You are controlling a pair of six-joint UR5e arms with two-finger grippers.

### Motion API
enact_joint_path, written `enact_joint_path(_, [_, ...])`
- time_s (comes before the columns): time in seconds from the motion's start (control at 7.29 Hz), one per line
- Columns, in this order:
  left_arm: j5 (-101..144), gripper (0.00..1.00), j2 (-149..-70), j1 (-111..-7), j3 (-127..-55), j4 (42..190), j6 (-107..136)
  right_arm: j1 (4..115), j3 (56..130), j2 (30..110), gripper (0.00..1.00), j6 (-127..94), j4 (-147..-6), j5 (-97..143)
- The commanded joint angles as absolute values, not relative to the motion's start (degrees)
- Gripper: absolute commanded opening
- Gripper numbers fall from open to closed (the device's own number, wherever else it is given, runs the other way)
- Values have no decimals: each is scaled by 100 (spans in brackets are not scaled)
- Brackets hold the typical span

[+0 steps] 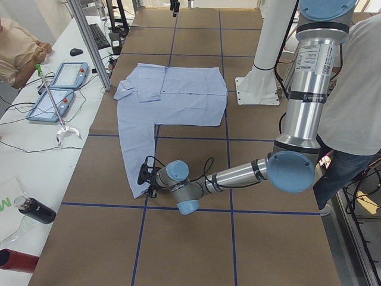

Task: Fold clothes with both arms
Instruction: 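Lower the left gripper and grasp the cuff of the other sleeve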

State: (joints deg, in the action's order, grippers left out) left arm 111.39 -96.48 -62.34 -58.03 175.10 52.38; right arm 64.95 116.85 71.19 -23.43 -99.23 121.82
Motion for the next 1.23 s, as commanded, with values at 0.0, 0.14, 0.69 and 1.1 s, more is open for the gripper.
enact_joint_path(0.0, [11118,48,-9624,-6196,-5801,17551,5247,6495,11707,7119,100,-2382,-9923,12182])
enact_joint_path(0.14, [11118,18,-9607,-6196,-5801,17578,5256,6495,11707,7128,100,-2391,-9923,12182])
enact_joint_path(0.69, [11423,0,-9580,-6205,-6264,17693,5247,6495,11716,7128,100,-2399,-9923,12182])
enact_joint_path(1.1, [11418,0,-9825,-6205,-7308,16687,5456,6495,11725,7137,100,-2417,-9914,12182])
